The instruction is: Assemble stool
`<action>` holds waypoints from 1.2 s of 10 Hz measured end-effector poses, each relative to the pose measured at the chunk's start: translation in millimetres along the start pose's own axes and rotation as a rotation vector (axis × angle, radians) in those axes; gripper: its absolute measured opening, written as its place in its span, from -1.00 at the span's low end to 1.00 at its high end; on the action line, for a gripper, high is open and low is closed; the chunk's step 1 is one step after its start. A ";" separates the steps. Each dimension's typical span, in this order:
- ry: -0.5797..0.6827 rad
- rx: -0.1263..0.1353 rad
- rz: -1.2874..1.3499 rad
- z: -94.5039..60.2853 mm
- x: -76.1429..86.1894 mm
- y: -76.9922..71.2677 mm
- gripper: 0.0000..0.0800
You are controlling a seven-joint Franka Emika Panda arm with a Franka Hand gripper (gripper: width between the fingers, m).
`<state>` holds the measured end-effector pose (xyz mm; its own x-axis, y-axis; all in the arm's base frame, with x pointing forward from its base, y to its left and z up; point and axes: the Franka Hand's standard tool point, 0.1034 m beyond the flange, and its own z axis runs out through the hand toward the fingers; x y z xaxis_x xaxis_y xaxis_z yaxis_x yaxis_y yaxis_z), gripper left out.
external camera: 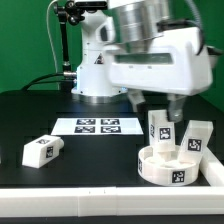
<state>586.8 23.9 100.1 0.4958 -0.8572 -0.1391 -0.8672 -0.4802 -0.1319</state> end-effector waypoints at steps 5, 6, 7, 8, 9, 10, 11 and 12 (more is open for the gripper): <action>-0.002 -0.004 -0.011 1.5 -2.2 -0.1 0.62; -0.002 -0.020 -0.133 3.2 2.0 8.2 0.62; -0.005 -0.032 -0.207 6.7 7.8 22.4 0.62; -0.008 -0.043 -0.301 7.7 19.7 38.6 0.62; -0.007 -0.056 -0.409 6.5 42.2 62.6 0.62; -0.001 -0.042 -0.389 6.9 59.4 80.3 0.62; 0.003 -0.024 -0.329 9.3 71.3 96.1 0.62; 0.005 -0.035 -0.337 9.0 67.8 91.9 0.62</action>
Offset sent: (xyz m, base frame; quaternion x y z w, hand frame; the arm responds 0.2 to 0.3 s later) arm 0.0000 0.0000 0.0000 0.0000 0.0000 0.0000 1.0000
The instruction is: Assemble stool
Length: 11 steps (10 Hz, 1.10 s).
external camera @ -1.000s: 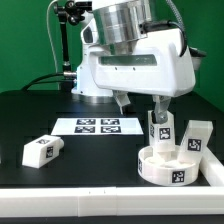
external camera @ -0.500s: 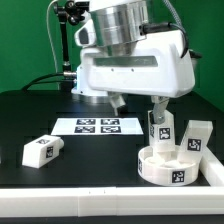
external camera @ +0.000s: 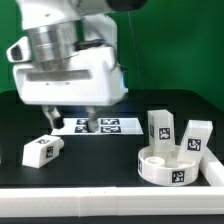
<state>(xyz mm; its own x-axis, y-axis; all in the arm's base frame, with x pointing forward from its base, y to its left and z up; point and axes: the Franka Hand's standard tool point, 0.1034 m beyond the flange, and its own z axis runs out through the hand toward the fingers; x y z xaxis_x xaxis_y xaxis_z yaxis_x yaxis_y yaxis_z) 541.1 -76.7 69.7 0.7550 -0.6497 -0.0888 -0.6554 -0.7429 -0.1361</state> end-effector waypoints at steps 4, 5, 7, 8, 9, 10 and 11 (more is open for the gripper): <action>-0.019 -0.005 -0.025 1.2 8.3 19.8 0.62; -0.019 -0.013 -0.024 0.1 20.9 39.8 0.62; -0.011 -0.025 -0.015 5.5 31.3 59.4 0.62; -0.044 -0.020 -0.014 5.6 26.7 55.9 0.62; -0.041 -0.019 -0.015 5.2 27.7 55.3 0.62; -0.051 -0.019 -0.014 5.6 26.6 56.0 0.62; -0.162 -0.012 -0.003 6.2 17.0 57.4 0.62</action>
Offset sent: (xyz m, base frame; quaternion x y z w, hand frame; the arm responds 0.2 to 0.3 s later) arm -0.0082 -0.0599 -0.0098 0.0082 -0.0437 0.0094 0.9990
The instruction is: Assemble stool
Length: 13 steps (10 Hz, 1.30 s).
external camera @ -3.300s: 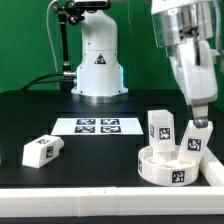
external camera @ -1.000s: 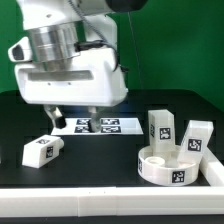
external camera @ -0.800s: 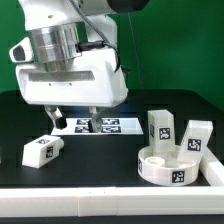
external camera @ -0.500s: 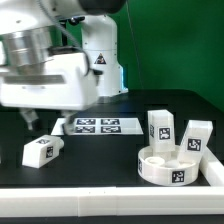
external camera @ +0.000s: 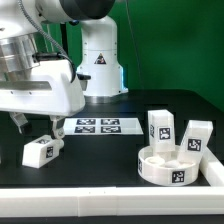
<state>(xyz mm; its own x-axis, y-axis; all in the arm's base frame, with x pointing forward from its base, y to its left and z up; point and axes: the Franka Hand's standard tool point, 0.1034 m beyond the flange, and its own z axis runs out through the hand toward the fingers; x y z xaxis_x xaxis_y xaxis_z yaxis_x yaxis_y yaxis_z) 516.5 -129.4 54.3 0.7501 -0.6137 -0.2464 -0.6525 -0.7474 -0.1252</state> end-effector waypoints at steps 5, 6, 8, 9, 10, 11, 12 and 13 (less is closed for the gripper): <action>-0.366 0.014 0.014 -10.1 29.0 21.4 0.62; -0.433 0.014 0.017 -8.9 23.6 23.4 0.62; -0.492 0.010 0.020 -2.6 25.3 27.4 0.62; -0.492 0.006 0.017 2.9 24.6 25.6 0.62; -0.501 0.003 0.017 8.4 22.8 25.5 0.62; -0.512 -0.002 0.027 15.4 20.8 26.6 0.62; -0.524 -0.007 0.030 22.7 18.5 27.5 0.62; -0.529 -0.008 0.028 26.3 17.1 27.2 0.62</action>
Offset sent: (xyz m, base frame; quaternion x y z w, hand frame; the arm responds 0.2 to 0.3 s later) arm 0.0131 -0.0290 0.0056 0.0088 -0.2067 -0.0330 0.9778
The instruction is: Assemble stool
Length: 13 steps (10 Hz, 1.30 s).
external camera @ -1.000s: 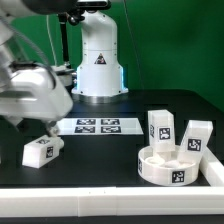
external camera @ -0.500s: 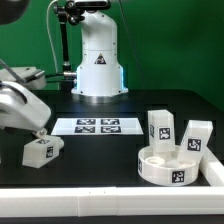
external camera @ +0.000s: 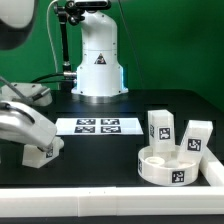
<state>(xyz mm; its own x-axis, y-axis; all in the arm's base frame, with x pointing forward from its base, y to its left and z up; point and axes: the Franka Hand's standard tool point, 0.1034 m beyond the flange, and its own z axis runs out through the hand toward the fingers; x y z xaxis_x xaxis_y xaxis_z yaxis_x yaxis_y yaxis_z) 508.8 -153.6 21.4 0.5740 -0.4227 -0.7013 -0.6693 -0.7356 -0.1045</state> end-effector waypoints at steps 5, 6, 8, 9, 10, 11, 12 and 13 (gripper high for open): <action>0.020 -0.010 0.000 13.9 5.1 -1.4 0.21; 0.022 -0.010 0.001 14.2 5.5 -1.2 0.21; 0.022 -0.010 0.001 14.1 5.5 -1.1 -0.16; 0.022 -0.010 0.000 13.7 5.4 -1.4 -0.16; 0.028 -0.008 -0.005 9.5 4.8 -3.9 -0.16; 0.033 -0.004 -0.010 0.7 -0.5 -9.3 -0.16; 0.034 0.003 -0.004 -15.8 -16.3 -24.0 -0.16; 0.036 0.005 -0.003 -30.2 -33.3 -41.0 -0.16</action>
Offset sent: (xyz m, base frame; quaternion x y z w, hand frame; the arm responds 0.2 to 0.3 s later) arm -0.0053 0.0066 -0.0078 -0.0158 0.0212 -0.0018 0.9996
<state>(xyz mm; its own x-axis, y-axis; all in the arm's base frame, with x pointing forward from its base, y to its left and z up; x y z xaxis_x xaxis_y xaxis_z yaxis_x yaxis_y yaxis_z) 531.4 -125.3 70.4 0.5925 -0.4395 -0.6751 -0.6699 -0.7343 -0.1098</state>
